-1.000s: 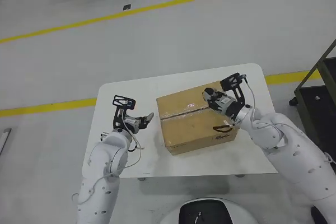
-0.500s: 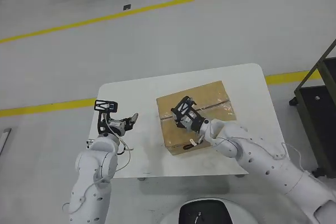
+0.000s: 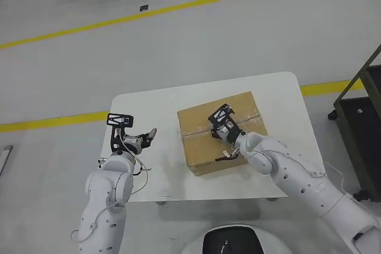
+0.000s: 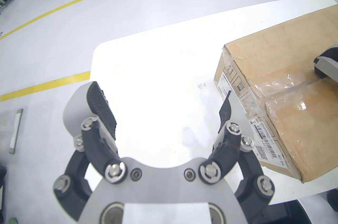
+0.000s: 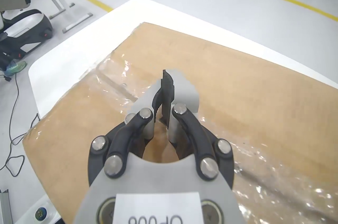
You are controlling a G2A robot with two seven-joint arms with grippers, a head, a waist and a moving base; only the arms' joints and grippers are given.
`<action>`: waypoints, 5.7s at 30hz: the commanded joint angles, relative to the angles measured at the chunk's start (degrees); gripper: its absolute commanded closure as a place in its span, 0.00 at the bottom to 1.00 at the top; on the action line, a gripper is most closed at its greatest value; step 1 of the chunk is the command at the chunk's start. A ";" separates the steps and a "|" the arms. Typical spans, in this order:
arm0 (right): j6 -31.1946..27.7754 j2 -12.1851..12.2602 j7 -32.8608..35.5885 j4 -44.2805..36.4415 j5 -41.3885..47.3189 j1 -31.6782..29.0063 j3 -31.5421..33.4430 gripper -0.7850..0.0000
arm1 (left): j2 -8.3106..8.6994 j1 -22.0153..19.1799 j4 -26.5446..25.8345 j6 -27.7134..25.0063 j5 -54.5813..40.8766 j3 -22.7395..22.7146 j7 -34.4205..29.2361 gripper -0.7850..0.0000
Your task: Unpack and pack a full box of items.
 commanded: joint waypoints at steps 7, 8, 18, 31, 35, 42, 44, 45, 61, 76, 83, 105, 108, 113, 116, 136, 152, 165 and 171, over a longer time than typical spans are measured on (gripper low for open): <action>0.87 2.38 1.87 -4.59 -3.00 -5.77 8.02 1.00 | 0.00 0.00 0.00 0.00 0.00 0.00 0.00 0.00; 1.02 2.67 1.88 -5.34 -3.45 -6.60 9.10 1.00 | 0.00 0.00 0.00 0.00 0.00 0.00 0.00 0.00; 2.66 5.30 4.06 -12.71 -6.48 -14.86 20.18 1.00 | 0.00 0.00 0.00 0.00 0.00 0.00 0.00 0.00; 3.35 6.39 2.09 -20.37 -2.00 -20.23 30.35 1.00 | 0.00 0.00 0.00 0.00 0.00 0.00 0.00 0.00; -0.34 5.65 2.11 -24.38 -0.35 -19.12 25.85 1.00 | 0.00 0.00 0.00 0.00 0.00 0.00 0.00 0.00; -6.31 1.91 0.97 -16.25 0.66 -9.05 9.08 1.00 | 0.00 0.00 0.00 0.00 0.00 0.00 0.00 0.00; -6.45 0.53 0.28 -13.08 0.16 -5.94 4.90 1.00 | 0.00 0.00 0.00 0.00 0.00 0.00 0.00 0.00; -6.31 -0.15 -0.05 -11.38 0.05 -4.67 3.09 1.00 | 0.00 0.00 0.00 0.00 0.00 0.00 0.00 0.00; -2.78 -0.35 -1.53 -2.76 -1.60 -6.11 8.54 1.00 | 0.00 0.00 0.00 0.00 0.00 0.00 0.00 0.00; 4.14 4.19 -0.24 -14.17 -0.10 -18.83 32.89 1.00 | 0.00 0.00 0.00 0.00 0.00 0.00 0.00 0.00; 1.99 4.06 -1.01 -9.70 2.69 -20.44 33.46 1.00 | 0.00 0.00 0.00 0.00 0.00 0.00 0.00 0.00; 1.41 4.55 0.93 -26.91 -6.15 -27.22 36.66 1.00 | -0.21 5.55 -4.39 0.65 -3.31 -1.14 16.65 0.00; 1.85 5.12 2.63 -32.32 -8.38 -31.46 40.31 1.00 | -0.13 7.12 -5.65 -0.34 -3.53 -1.39 16.98 0.00; 2.53 5.51 3.55 -38.47 -10.71 -37.42 43.54 1.00 | -0.08 8.62 -7.42 -0.35 -3.46 -1.51 16.42 0.00; 3.33 5.61 3.30 -41.44 -12.11 -40.29 45.10 1.00 | -0.10 9.10 -8.02 0.14 -3.15 -1.19 15.55 0.00; 5.87 5.53 -1.09 -50.86 -15.82 -51.38 49.06 1.00 | -0.11 9.19 -8.21 0.21 -2.84 -0.87 15.01 0.00; 8.09 5.28 -3.17 -53.06 -15.78 -56.05 51.05 0.41 | -0.11 9.19 -8.21 0.21 -2.84 -0.87 15.01 0.00; 8.09 5.28 -3.17 -53.06 -15.78 -56.05 51.05 0.28 | -0.11 9.19 -8.21 0.21 -2.84 -0.87 15.01 0.00; 8.09 5.28 -3.17 -53.06 -15.78 -56.05 51.05 0.28 | -0.11 9.19 -8.21 0.21 -2.84 -0.87 15.01 0.00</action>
